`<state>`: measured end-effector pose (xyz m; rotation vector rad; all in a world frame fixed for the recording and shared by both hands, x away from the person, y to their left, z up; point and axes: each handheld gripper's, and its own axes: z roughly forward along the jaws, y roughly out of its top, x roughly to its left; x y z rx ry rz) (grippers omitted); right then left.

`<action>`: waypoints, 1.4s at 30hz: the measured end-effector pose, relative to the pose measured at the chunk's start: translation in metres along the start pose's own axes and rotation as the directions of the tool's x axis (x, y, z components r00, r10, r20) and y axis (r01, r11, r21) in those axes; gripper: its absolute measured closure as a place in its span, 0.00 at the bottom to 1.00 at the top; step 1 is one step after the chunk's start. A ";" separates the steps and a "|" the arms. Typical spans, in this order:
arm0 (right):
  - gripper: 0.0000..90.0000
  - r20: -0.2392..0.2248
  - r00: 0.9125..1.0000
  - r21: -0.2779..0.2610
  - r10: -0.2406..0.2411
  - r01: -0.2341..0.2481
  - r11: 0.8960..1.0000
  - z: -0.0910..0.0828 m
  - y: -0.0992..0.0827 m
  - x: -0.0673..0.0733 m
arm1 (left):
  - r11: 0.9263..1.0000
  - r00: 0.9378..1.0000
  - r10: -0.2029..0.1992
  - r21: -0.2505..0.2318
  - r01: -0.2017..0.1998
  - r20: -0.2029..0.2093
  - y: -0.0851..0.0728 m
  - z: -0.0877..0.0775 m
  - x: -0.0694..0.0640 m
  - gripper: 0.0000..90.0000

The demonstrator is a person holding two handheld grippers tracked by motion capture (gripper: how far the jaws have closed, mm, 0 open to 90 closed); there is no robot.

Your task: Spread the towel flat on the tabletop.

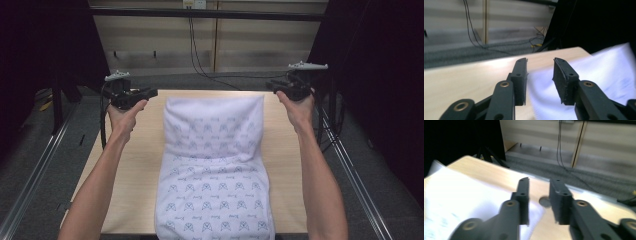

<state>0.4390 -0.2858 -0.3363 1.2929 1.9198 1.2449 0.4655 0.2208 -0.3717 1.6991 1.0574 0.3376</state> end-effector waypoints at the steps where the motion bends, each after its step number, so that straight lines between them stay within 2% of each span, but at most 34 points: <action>1: 0.77 -0.014 1.000 0.010 -0.005 0.005 1.000 0.000 -0.009 0.000 | 1.000 1.000 0.008 0.015 -0.008 0.010 -0.007 0.000 0.001 0.71; 5: 0.76 -0.101 0.995 0.054 -0.009 0.014 0.998 -0.007 -0.048 0.005 | 0.996 0.999 0.032 0.087 -0.034 0.028 -0.036 -0.004 0.000 0.71; 8: 0.74 -0.150 0.989 0.086 -0.012 0.025 0.996 -0.021 -0.077 0.016 | 0.994 0.996 0.023 0.107 -0.032 0.083 -0.059 -0.012 -0.009 0.71; 10: 0.77 -0.189 0.982 0.108 -0.015 0.036 0.994 -0.032 -0.098 0.026 | 0.986 0.991 0.054 0.147 -0.073 0.126 -0.078 -0.016 -0.020 0.74; 11: 0.78 -0.220 0.975 0.124 -0.019 0.047 0.991 -0.037 -0.109 0.031 | 0.982 0.988 0.066 0.168 -0.089 0.140 -0.087 -0.017 -0.027 0.76; 13: 0.81 -0.238 0.971 0.181 -0.038 0.082 0.980 -0.045 -0.131 0.044 | 0.974 0.978 0.070 0.196 -0.109 0.198 -0.107 -0.023 -0.040 0.80; 15: 0.83 -0.279 0.960 0.197 -0.020 0.078 0.977 -0.057 -0.152 0.054 | 0.963 0.968 0.070 0.236 -0.129 0.241 -0.130 -0.029 -0.054 0.85; 16: 0.83 -0.289 0.957 0.224 -0.018 0.086 0.971 -0.062 -0.163 0.060 | 0.953 0.964 0.072 0.266 -0.142 0.257 -0.141 -0.031 -0.061 0.86; 18: 0.80 -0.289 0.957 0.285 -0.036 0.122 0.951 -0.069 -0.183 0.070 | 0.928 0.953 0.093 0.323 -0.188 0.289 -0.160 -0.036 -0.073 0.87; 19: 0.78 -0.291 0.956 0.303 -0.033 0.124 0.945 -0.073 -0.192 0.073 | 0.917 0.946 0.121 0.331 -0.223 0.302 -0.167 -0.040 -0.079 0.86; 20: 0.76 -0.296 0.955 0.319 -0.017 0.116 0.941 -0.076 -0.201 0.076 | 0.912 0.940 0.127 0.336 -0.236 0.316 -0.171 -0.043 -0.083 0.84; 21: 0.73 -0.294 0.955 0.327 -0.029 0.129 0.936 -0.079 -0.208 0.079 | 0.914 0.939 0.113 0.336 -0.226 0.325 -0.174 -0.046 -0.085 0.81; 22: 0.70 -0.280 0.959 0.339 -0.043 0.141 0.930 -0.081 -0.214 0.082 | 0.911 0.940 0.099 0.350 -0.217 0.327 -0.177 -0.046 -0.085 0.79; 23: 0.67 -0.268 0.962 0.350 -0.056 0.151 0.924 -0.081 -0.218 0.083 | 0.901 0.941 0.098 0.372 -0.223 0.325 -0.182 -0.044 -0.087 0.78; 24: 0.65 -0.239 0.968 0.363 -0.079 0.164 0.917 -0.081 -0.221 0.085 | 0.886 0.944 0.122 0.395 -0.243 0.307 -0.186 -0.041 -0.088 0.78; 25: 0.65 -0.228 0.969 0.365 -0.091 0.172 0.915 -0.079 -0.224 0.085 | 0.878 0.941 0.146 0.398 -0.265 0.304 -0.189 -0.039 -0.089 0.78; 26: 0.68 -0.214 0.971 0.378 -0.105 0.182 0.908 -0.078 -0.225 0.084 | 0.879 0.940 0.140 0.399 -0.263 0.311 -0.188 -0.037 -0.088 0.79; 28: 0.74 -0.216 0.970 0.372 -0.113 0.189 0.909 -0.078 -0.225 0.081 | 0.889 0.943 0.117 0.391 -0.240 0.311 -0.189 -0.035 -0.087 0.79; 29: 0.76 -0.216 0.969 0.367 -0.117 0.191 0.911 -0.079 -0.226 0.080 | 0.891 0.942 0.112 0.388 -0.236 0.317 -0.189 -0.035 -0.086 0.79; 30: 0.80 -0.214 0.970 0.363 -0.113 0.186 0.913 -0.081 -0.227 0.079 | 0.892 0.941 0.109 0.385 -0.235 0.321 -0.190 -0.035 -0.087 0.77; 31: 0.91 -0.214 0.969 0.363 -0.126 0.198 0.911 -0.082 -0.227 0.079 | 0.894 0.939 0.109 0.381 -0.236 0.325 -0.190 -0.035 -0.088 0.74; 32: 0.95 -0.214 0.966 0.367 -0.144 0.217 0.905 -0.085 -0.227 0.081 | 0.892 0.939 0.124 0.379 -0.247 0.321 -0.190 -0.035 -0.089 0.73; 33: 0.97 -0.203 0.966 0.360 -0.160 0.226 0.905 -0.086 -0.229 0.083 | 0.892 0.940 0.129 0.376 -0.249 0.318 -0.191 -0.036 -0.091 0.71; 35: 0.98 -0.183 0.968 0.372 -0.173 0.231 0.899 -0.090 -0.229 0.085 | 0.887 0.938 0.150 0.376 -0.267 0.312 -0.191 -0.036 -0.094 0.68; 36: 0.98 -0.180 0.971 0.374 -0.160 0.218 0.902 -0.091 -0.230 0.085 | 0.883 0.935 0.161 0.377 -0.279 0.315 -0.191 -0.036 -0.095 0.68; 37: 0.98 -0.180 0.976 0.378 -0.125 0.186 0.907 -0.093 -0.231 0.083 | 0.881 0.933 0.170 0.376 -0.289 0.318 -0.192 -0.037 -0.097 0.68; 38: 0.98 -0.179 0.979 0.388 -0.100 0.164 0.907 -0.096 -0.232 0.081 | 0.878 0.929 0.172 0.377 -0.295 0.327 -0.192 -0.038 -0.098 0.68; 40: 0.98 -0.173 0.981 0.391 -0.084 0.147 0.909 -0.104 -0.235 0.079 | 0.874 0.921 0.164 0.381 -0.301 0.352 -0.193 -0.039 -0.099 0.68; 41: 0.98 -0.174 0.982 0.397 -0.069 0.134 0.908 -0.109 -0.237 0.079 | 0.872 0.921 0.159 0.386 -0.300 0.356 -0.194 -0.040 -0.101 0.68; 42: 0.98 -0.179 0.981 0.399 -0.074 0.142 0.906 -0.114 -0.239 0.079 | 0.870 0.917 0.164 0.385 -0.308 0.365 -0.195 -0.041 -0.103 0.68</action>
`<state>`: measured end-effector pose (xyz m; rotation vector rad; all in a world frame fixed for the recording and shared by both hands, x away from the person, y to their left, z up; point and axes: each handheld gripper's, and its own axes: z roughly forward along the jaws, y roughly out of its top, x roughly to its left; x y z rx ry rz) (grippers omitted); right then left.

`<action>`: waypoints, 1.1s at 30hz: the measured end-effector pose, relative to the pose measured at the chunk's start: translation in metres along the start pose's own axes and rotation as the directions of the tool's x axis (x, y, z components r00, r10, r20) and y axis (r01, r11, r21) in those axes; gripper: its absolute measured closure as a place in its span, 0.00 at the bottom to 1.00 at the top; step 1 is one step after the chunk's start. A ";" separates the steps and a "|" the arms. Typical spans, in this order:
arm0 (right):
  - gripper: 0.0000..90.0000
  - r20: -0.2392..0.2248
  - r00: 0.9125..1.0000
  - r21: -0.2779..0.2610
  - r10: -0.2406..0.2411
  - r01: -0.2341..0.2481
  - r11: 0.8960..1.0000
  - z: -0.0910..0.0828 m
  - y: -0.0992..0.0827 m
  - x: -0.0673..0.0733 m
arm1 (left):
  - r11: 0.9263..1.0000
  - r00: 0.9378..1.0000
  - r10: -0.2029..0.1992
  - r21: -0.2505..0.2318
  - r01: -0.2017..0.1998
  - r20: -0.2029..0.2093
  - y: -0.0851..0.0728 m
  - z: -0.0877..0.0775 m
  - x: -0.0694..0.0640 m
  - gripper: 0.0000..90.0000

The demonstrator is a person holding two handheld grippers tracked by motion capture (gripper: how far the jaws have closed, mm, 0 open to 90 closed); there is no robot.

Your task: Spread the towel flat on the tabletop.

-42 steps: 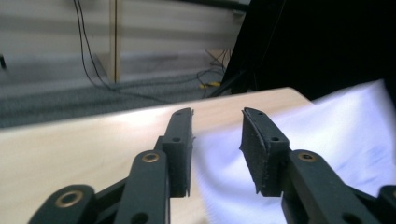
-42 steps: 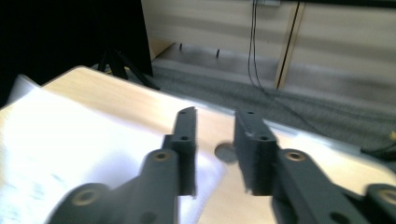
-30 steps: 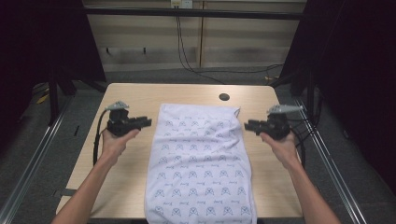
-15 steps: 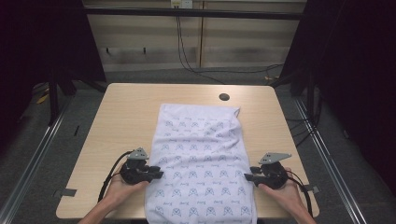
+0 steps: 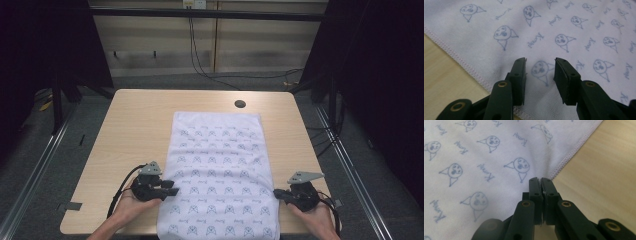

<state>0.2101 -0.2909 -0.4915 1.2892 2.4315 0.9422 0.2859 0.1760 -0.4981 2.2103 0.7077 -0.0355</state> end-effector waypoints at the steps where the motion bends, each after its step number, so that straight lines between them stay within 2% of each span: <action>1: 0.98 0.000 1.000 0.005 -0.002 0.002 1.000 -0.003 -0.003 0.003 | 1.000 1.000 0.000 0.006 0.000 0.001 -0.001 0.000 -0.004 0.68; 5: 0.98 -0.030 1.000 0.024 -0.003 0.004 1.000 -0.013 -0.014 0.011 | 0.999 1.000 0.027 0.033 -0.027 0.016 -0.006 -0.004 -0.019 0.70; 6: 0.98 -0.044 0.999 0.026 -0.005 0.007 1.000 -0.015 -0.016 0.013 | 0.998 0.999 0.029 0.053 -0.031 0.025 -0.008 -0.006 -0.022 0.74; 7: 0.98 -0.050 0.999 0.037 -0.012 0.014 0.999 -0.018 -0.018 0.015 | 0.996 0.997 0.039 0.073 -0.044 0.064 -0.010 -0.008 -0.027 0.80; 9: 0.98 -0.066 0.998 0.050 0.006 -0.003 0.999 -0.023 -0.023 0.020 | 0.995 0.996 0.035 0.088 -0.042 0.085 -0.015 -0.010 -0.033 0.91; 10: 0.97 -0.084 0.996 0.036 0.002 0.001 0.999 -0.025 -0.025 0.022 | 0.994 0.994 0.031 0.106 -0.041 0.100 -0.017 -0.012 -0.035 0.95; 11: 0.94 -0.081 0.997 0.028 -0.001 0.003 1.000 -0.028 -0.025 0.024 | 0.993 0.994 0.034 0.106 -0.045 0.107 -0.019 -0.013 -0.037 0.96; 12: 0.86 -0.088 0.996 0.012 0.019 -0.018 1.000 -0.030 -0.024 0.023 | 0.994 0.993 0.031 0.105 -0.043 0.112 -0.019 -0.014 -0.038 0.96; 13: 0.74 -0.091 0.995 -0.022 0.035 -0.038 0.999 -0.031 -0.023 0.021 | 0.994 0.993 0.051 0.095 -0.061 0.104 -0.018 -0.016 -0.038 0.94; 14: 0.69 -0.088 0.995 -0.054 0.043 -0.047 0.997 -0.032 -0.021 0.018 | 0.995 0.995 0.056 0.073 -0.063 0.086 -0.016 -0.016 -0.036 0.89; 15: 0.68 -0.080 0.996 -0.080 0.038 -0.044 0.996 -0.032 -0.019 0.014 | 0.997 0.996 0.045 0.052 -0.049 0.075 -0.012 -0.017 -0.031 0.82; 18: 0.70 -0.090 0.994 -0.127 0.065 -0.076 0.989 -0.026 -0.009 0.000 | 1.000 0.999 -0.001 -0.015 0.001 0.050 0.002 -0.016 -0.013 0.80; 20: 0.70 -0.089 0.994 -0.140 0.057 -0.069 0.988 -0.020 0.001 -0.005 | 0.999 0.999 0.001 -0.040 0.000 0.035 0.013 -0.013 -0.001 0.82; 23: 0.67 -0.099 0.994 -0.149 0.041 -0.056 0.987 -0.008 0.018 -0.013 | 0.998 0.999 -0.030 -0.059 0.031 0.020 0.026 -0.006 0.018 0.83; 27: 0.62 -0.100 0.995 -0.161 0.021 -0.037 0.986 0.007 0.041 -0.016 | 0.993 0.998 -0.058 -0.101 0.057 -0.005 0.040 -0.005 0.038 0.80; 29: 0.61 -0.101 0.995 -0.161 0.012 -0.028 0.987 0.016 0.052 -0.017 | 0.991 0.996 -0.084 -0.107 0.082 -0.015 0.044 -0.003 0.048 0.80; 30: 0.61 -0.097 0.995 -0.160 0.005 -0.020 0.987 0.021 0.058 -0.017 | 0.990 0.995 -0.092 -0.111 0.087 -0.041 0.046 -0.001 0.054 0.80; 31: 0.61 -0.095 0.996 -0.155 0.001 -0.016 0.988 0.027 0.064 -0.018 | 0.988 0.993 -0.105 -0.114 0.100 -0.044 0.047 0.002 0.059 0.82; 33: 0.61 -0.073 0.997 -0.146 -0.017 0.006 0.989 0.038 0.076 -0.021 | 0.991 0.992 -0.101 -0.094 0.094 -0.081 0.049 0.008 0.066 0.85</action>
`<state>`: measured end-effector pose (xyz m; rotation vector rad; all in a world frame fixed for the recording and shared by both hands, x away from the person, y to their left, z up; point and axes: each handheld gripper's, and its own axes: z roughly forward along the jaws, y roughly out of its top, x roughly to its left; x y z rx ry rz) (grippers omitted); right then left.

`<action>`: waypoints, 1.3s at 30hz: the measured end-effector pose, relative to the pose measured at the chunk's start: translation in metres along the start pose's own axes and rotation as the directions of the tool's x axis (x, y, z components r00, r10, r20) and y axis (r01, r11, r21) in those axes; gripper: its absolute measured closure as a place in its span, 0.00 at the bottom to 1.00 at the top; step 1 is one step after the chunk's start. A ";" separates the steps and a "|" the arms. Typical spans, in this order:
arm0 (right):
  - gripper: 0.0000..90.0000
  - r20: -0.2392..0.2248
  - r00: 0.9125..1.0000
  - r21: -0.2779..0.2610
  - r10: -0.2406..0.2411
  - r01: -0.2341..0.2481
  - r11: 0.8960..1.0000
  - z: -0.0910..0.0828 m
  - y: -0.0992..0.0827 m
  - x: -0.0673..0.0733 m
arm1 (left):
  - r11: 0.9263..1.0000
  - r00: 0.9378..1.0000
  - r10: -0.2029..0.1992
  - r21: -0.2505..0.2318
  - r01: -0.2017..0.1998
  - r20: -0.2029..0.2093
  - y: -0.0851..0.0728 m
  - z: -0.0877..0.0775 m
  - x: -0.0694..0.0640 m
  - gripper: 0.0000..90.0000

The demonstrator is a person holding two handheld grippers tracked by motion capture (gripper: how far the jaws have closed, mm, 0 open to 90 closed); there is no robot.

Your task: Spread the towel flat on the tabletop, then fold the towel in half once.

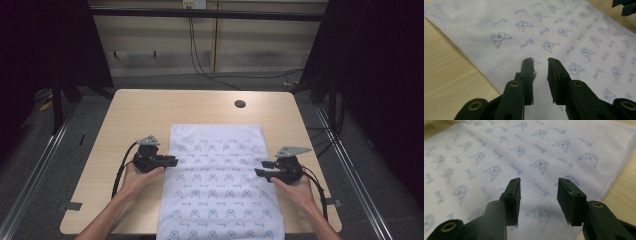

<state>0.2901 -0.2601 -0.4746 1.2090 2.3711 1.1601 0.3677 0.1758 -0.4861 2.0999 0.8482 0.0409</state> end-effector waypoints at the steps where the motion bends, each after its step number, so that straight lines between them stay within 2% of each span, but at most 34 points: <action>1: 0.61 -0.001 1.000 0.002 0.004 -0.004 1.000 0.006 0.004 -0.002 | 1.000 1.000 -0.003 -0.004 0.003 -0.004 0.001 0.003 0.003 0.86; 2: 0.61 0.013 1.000 0.004 0.000 0.000 1.000 0.012 0.008 -0.005 | 1.000 1.000 -0.006 -0.004 0.006 0.003 0.001 0.005 0.006 0.89; 4: 0.62 0.027 1.000 0.017 -0.006 0.006 1.000 0.022 0.013 -0.011 | 1.000 1.000 -0.009 0.003 0.009 -0.023 0.003 0.009 0.010 0.89; 5: 0.62 0.034 0.999 0.026 -0.002 0.001 1.000 0.027 0.015 -0.015 | 1.000 1.000 -0.013 0.003 0.013 -0.023 0.004 0.011 0.012 0.88; 7: 0.64 0.050 0.999 0.026 -0.002 0.001 1.000 0.034 0.019 -0.025 | 1.000 0.999 -0.025 0.006 0.025 -0.033 0.006 0.015 0.017 0.85; 9: 0.64 0.069 0.998 0.027 0.014 -0.016 1.000 0.041 0.021 -0.033 | 0.999 0.999 -0.035 0.018 0.036 -0.041 0.004 0.018 0.018 0.76; 12: 0.63 0.088 0.996 0.023 0.029 -0.032 0.999 0.049 0.022 -0.041 | 0.999 0.998 -0.011 0.039 0.013 -0.054 0.002 0.021 0.015 0.74; 15: 0.64 0.099 0.995 0.054 0.021 -0.027 0.998 0.055 0.017 -0.041 | 0.999 0.998 -0.002 0.039 0.005 -0.060 0.000 0.021 0.015 0.84; 17: 0.75 0.110 0.994 0.059 0.008 -0.014 0.998 0.054 0.017 -0.039 | 0.999 0.998 -0.004 0.033 0.006 -0.061 -0.002 0.020 0.016 0.91; 18: 0.78 0.127 0.992 0.074 0.001 -0.010 0.997 0.052 0.017 -0.039 | 1.000 0.998 -0.008 0.029 0.010 -0.064 -0.003 0.019 0.017 0.94; 19: 0.86 0.134 0.991 0.069 -0.001 -0.009 0.998 0.052 0.016 -0.037 | 1.000 0.998 -0.013 0.021 0.015 -0.067 -0.005 0.019 0.016 0.97; 20: 0.94 0.144 0.990 0.073 -0.010 -0.001 0.997 0.050 0.014 -0.035 | 1.000 0.998 0.001 0.019 0.000 -0.070 -0.005 0.019 0.016 0.98; 23: 0.96 0.148 0.989 0.100 -0.030 0.015 0.995 0.043 0.010 -0.026 | 1.000 0.999 0.013 0.023 -0.013 -0.036 -0.009 0.016 0.012 0.99; 25: 0.96 0.132 0.991 0.100 -0.027 0.014 0.995 0.039 0.006 -0.023 | 0.999 0.999 0.032 0.042 -0.031 -0.011 -0.014 0.012 0.005 0.99; 29: 0.95 0.103 0.995 0.101 -0.003 -0.007 0.995 0.025 -0.007 -0.013 | 0.996 0.998 0.056 0.068 -0.058 0.035 -0.027 0.002 -0.016 0.99; 31: 0.89 0.083 0.996 0.116 -0.017 0.007 0.993 0.017 -0.014 -0.004 | 0.994 0.997 0.066 0.080 -0.070 0.045 -0.035 -0.003 -0.027 0.99; 33: 0.85 0.070 0.996 0.138 -0.057 0.046 0.989 0.009 -0.020 0.006 | 0.992 0.995 0.074 0.098 -0.081 0.066 -0.041 -0.010 -0.036 0.99; 35: 0.84 0.044 0.997 0.136 -0.056 0.050 0.990 0.001 -0.029 0.015 | 0.991 0.994 0.063 0.113 -0.073 0.087 -0.048 -0.016 -0.044 0.98; 36: 0.82 0.038 0.997 0.145 -0.064 0.058 0.988 -0.003 -0.032 0.020 | 0.988 0.992 0.079 0.123 -0.091 0.096 -0.051 -0.019 -0.049 0.98; 37: 0.82 0.026 0.998 0.144 -0.059 0.054 0.988 -0.007 -0.035 0.023 | 0.988 0.992 0.079 0.123 -0.091 0.096 -0.051 -0.019 -0.049 0.98; 38: 0.81 0.008 0.999 0.148 -0.048 0.046 0.988 -0.010 -0.038 0.027 | 0.984 0.990 0.089 0.143 -0.105 0.112 -0.057 -0.025 -0.058 0.97; 39: 0.80 -0.005 0.998 0.154 -0.056 0.056 0.987 -0.013 -0.040 0.031 | 0.981 0.989 0.103 0.151 -0.118 0.105 -0.059 -0.028 -0.062 0.96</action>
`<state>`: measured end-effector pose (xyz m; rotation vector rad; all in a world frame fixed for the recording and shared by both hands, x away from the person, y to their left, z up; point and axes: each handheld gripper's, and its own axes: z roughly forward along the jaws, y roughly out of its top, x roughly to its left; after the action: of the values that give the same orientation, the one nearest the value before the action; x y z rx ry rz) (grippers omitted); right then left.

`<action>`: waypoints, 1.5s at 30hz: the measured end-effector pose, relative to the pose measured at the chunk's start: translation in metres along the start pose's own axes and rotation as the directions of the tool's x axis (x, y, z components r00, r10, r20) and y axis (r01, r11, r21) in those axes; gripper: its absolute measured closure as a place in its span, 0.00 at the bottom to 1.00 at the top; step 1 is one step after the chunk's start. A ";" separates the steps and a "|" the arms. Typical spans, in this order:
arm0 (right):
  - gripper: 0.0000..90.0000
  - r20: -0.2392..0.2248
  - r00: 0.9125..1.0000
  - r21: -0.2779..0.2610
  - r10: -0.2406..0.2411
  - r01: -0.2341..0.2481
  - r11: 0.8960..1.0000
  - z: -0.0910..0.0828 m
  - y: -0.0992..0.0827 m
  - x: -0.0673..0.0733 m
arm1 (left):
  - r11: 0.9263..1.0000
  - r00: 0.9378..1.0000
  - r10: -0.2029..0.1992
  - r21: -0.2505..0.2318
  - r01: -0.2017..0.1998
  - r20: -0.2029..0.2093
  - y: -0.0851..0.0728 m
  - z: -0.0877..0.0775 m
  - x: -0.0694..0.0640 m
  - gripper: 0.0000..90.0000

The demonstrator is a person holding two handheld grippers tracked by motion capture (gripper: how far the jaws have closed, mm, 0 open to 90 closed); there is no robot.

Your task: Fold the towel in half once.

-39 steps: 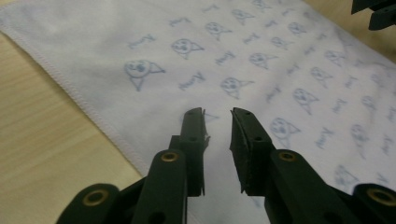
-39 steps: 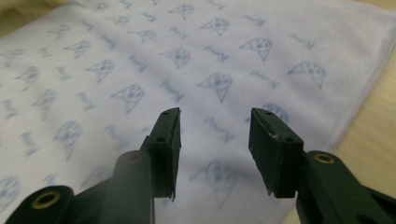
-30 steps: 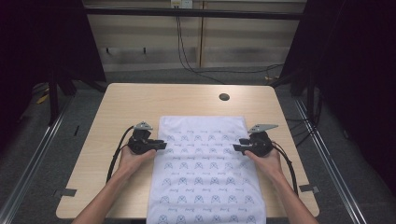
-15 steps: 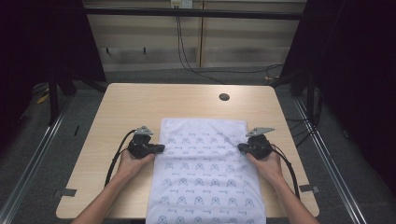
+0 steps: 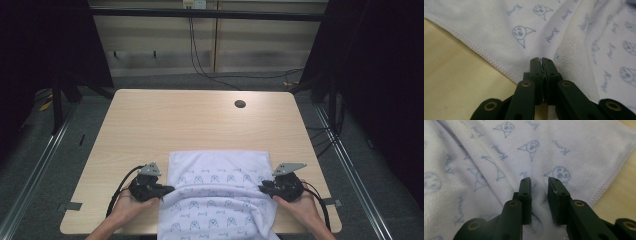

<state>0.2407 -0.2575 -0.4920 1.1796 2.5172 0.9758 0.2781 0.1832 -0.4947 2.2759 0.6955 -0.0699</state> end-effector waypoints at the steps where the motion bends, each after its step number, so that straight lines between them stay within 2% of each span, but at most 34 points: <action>1: 0.78 -0.002 1.000 0.009 -0.016 0.016 1.000 -0.002 -0.001 0.003 | 1.000 1.000 0.007 0.004 -0.007 0.003 -0.001 -0.002 -0.003 0.94; 2: 0.77 0.006 1.000 0.005 -0.023 0.023 1.000 -0.003 -0.002 0.004 | 1.000 1.000 0.011 0.003 -0.011 0.003 0.000 -0.003 -0.003 0.91; 3: 0.77 0.014 1.000 -0.020 -0.014 0.014 1.000 -0.003 -0.001 0.001 | 1.000 1.000 0.009 -0.009 -0.009 -0.002 0.002 -0.005 -0.001 0.88; 4: 0.77 0.017 1.000 -0.044 -0.003 0.004 0.999 -0.004 0.002 -0.004 | 0.999 1.000 -0.002 -0.037 0.002 -0.002 0.005 -0.006 0.003 0.88; 5: 0.76 0.039 0.999 -0.060 -0.005 0.007 0.998 -0.004 0.007 -0.012 | 0.998 1.000 -0.014 -0.057 0.013 -0.012 0.009 -0.007 0.009 0.87; 8: 0.73 0.078 0.996 -0.108 0.035 -0.026 0.994 0.002 0.026 -0.043 | 0.993 0.997 -0.051 -0.105 0.045 -0.056 0.024 -0.007 0.028 0.86; 11: 0.70 0.109 0.992 -0.117 0.063 -0.050 0.992 0.015 0.042 -0.069 | 0.987 0.992 -0.086 -0.141 0.072 -0.095 0.035 -0.005 0.048 0.83; 13: 0.69 0.109 0.991 -0.116 0.076 -0.064 0.991 0.025 0.048 -0.081 | 0.981 0.988 -0.121 -0.163 0.104 -0.099 0.039 -0.003 0.061 0.82; 14: 0.68 0.112 0.990 -0.116 0.082 -0.069 0.991 0.029 0.049 -0.083 | 0.980 0.986 -0.128 -0.165 0.109 -0.110 0.041 -0.001 0.065 0.81; 15: 0.67 0.110 0.990 -0.106 0.090 -0.078 0.991 0.033 0.049 -0.085 | 0.981 0.984 -0.128 -0.161 0.107 -0.127 0.042 0.000 0.069 0.80; 16: 0.66 0.117 0.989 -0.093 0.086 -0.075 0.993 0.035 0.048 -0.086 | 0.979 0.981 -0.136 -0.173 0.112 -0.138 0.042 0.001 0.073 0.79; 18: 0.65 0.116 0.990 -0.085 0.079 -0.070 0.994 0.038 0.046 -0.088 | 0.977 0.978 -0.154 -0.168 0.129 -0.142 0.041 0.003 0.080 0.79; 20: 0.59 0.103 0.991 -0.101 0.089 -0.078 0.992 0.038 0.044 -0.088 | 0.975 0.976 -0.164 -0.173 0.138 -0.141 0.039 0.002 0.083 0.78; 22: 0.54 0.101 0.992 -0.103 0.069 -0.058 0.993 0.040 0.042 -0.085 | 0.975 0.978 -0.158 -0.176 0.133 -0.138 0.036 -0.001 0.084 0.77; 24: 0.54 0.132 0.991 -0.086 0.034 -0.023 0.996 0.041 0.042 -0.079 | 0.973 0.975 -0.169 -0.180 0.142 -0.147 0.034 -0.003 0.085 0.76; 25: 0.55 0.129 0.991 -0.082 0.027 -0.017 0.996 0.041 0.043 -0.079 | 0.974 0.975 -0.167 -0.177 0.140 -0.148 0.033 -0.004 0.086 0.75; 26: 0.56 0.123 0.992 -0.082 0.021 -0.011 0.997 0.041 0.042 -0.078 | 0.973 0.974 -0.172 -0.179 0.145 -0.146 0.033 -0.003 0.086 0.74; 27: 0.60 0.125 0.992 -0.077 0.034 -0.024 0.997 0.040 0.042 -0.076 | 0.974 0.975 -0.169 -0.178 0.143 -0.146 0.033 -0.003 0.086 0.73; 29: 0.79 0.099 0.995 -0.076 0.014 -0.007 0.997 0.038 0.042 -0.073 | 0.975 0.974 -0.169 -0.170 0.143 -0.148 0.033 -0.001 0.085 0.70; 32: 0.92 0.087 0.996 -0.077 0.023 -0.016 0.997 0.038 0.042 -0.071 | 0.980 0.974 -0.156 -0.152 0.131 -0.163 0.033 0.004 0.086 0.66; 33: 0.94 0.084 0.996 -0.073 0.028 -0.022 0.997 0.037 0.041 -0.071 | 0.978 0.974 -0.159 -0.158 0.134 -0.159 0.034 0.004 0.087 0.65; 35: 0.96 0.072 0.996 -0.082 0.058 -0.052 0.995 0.037 0.040 -0.073 | 0.976 0.972 -0.165 -0.169 0.137 -0.165 0.034 0.005 0.088 0.61; 37: 0.96 0.069 0.996 -0.089 0.063 -0.057 0.994 0.037 0.040 -0.074 | 0.975 0.971 -0.168 -0.172 0.138 -0.172 0.034 0.007 0.090 0.59; 39: 0.96 0.062 0.995 -0.092 0.072 -0.066 0.994 0.038 0.040 -0.075 | 0.978 0.970 -0.162 -0.163 0.133 -0.182 0.035 0.010 0.090 0.57; 41: 0.96 0.060 0.996 -0.093 0.072 -0.066 0.993 0.038 0.040 -0.075 | 0.979 0.974 -0.154 -0.162 0.127 -0.166 0.036 0.010 0.090 0.55; 42: 0.96 0.062 0.996 -0.092 0.071 -0.065 0.994 0.038 0.040 -0.075 | 0.980 0.973 -0.145 -0.159 0.117 -0.177 0.037 0.010 0.089 0.55; 45: 0.96 0.063 0.996 -0.094 0.068 -0.062 0.994 0.038 0.040 -0.075 | 0.985 0.978 -0.117 -0.147 0.091 -0.175 0.041 0.015 0.087 0.56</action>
<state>0.3311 -0.2757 -0.5027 1.2526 2.3702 1.0380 0.3748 0.1894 -0.5005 2.1293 0.8879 0.1363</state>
